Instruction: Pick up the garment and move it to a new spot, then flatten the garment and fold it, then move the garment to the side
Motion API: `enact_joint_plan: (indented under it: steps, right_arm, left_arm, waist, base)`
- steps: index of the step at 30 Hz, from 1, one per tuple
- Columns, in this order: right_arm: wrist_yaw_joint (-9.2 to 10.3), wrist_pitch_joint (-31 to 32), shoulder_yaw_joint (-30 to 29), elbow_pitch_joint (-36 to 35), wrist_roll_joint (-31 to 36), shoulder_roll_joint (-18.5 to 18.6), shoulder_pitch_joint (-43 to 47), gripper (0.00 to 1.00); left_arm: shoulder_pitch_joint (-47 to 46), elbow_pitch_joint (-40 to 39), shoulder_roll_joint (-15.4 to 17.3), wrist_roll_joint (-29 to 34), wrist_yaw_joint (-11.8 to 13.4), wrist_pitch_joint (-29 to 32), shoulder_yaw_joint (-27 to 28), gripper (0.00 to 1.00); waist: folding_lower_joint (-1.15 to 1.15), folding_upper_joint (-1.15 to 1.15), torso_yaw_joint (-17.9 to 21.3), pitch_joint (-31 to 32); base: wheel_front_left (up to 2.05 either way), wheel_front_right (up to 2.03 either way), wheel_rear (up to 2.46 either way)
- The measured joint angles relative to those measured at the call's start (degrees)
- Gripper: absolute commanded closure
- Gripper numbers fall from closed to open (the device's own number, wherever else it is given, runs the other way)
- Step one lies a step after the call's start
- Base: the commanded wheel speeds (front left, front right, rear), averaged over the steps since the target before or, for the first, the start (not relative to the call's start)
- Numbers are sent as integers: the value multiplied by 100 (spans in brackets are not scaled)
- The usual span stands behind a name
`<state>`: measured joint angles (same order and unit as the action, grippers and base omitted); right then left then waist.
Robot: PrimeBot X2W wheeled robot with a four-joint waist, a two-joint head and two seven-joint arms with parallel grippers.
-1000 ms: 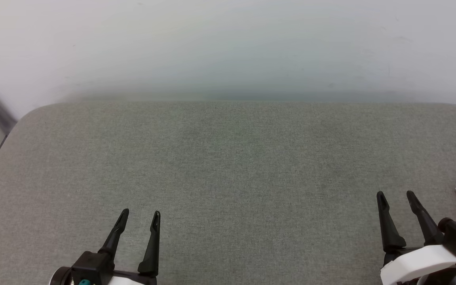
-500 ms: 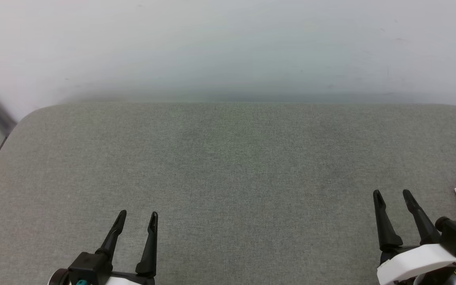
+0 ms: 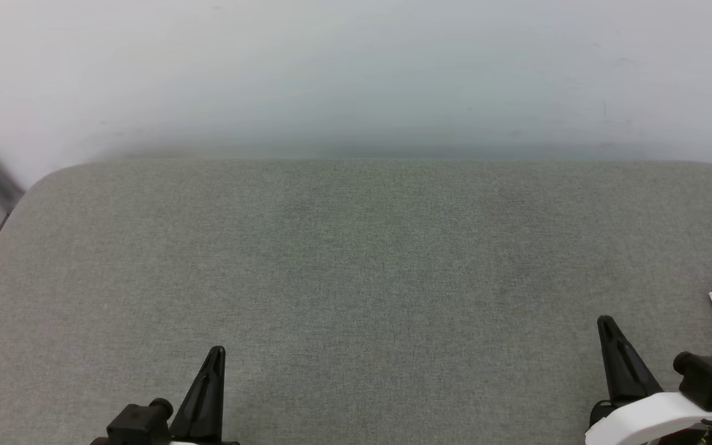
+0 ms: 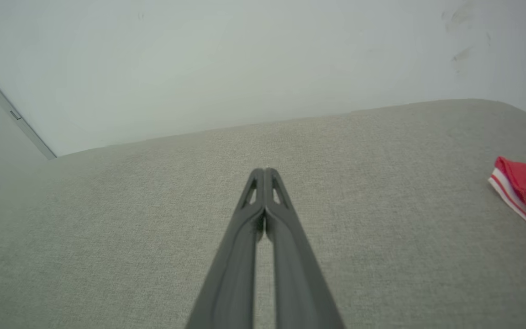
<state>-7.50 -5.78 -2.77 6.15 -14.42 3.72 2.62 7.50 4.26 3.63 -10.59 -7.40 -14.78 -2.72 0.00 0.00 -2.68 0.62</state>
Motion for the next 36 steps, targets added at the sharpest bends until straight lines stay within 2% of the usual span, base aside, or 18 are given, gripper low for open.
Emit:
enact_joint_plan:
  steps: [18, 36]
  right_arm:
    - [0, 287, -77, 176, -1786, -13, -103, 100]
    - [1, 519, -151, 326, -3264, -25, -267, 100]
  left_arm:
    - [-229, 242, 82, -2014, 1, 380, 75, 100]
    - [-473, 432, 113, -3616, 1, 716, 156, 100]
  waist:
    - [0, 0, 39, -11]
    - [0, 0, 77, -23]
  base:
    - [0, 0, 0]
    - [0, 0, 0]
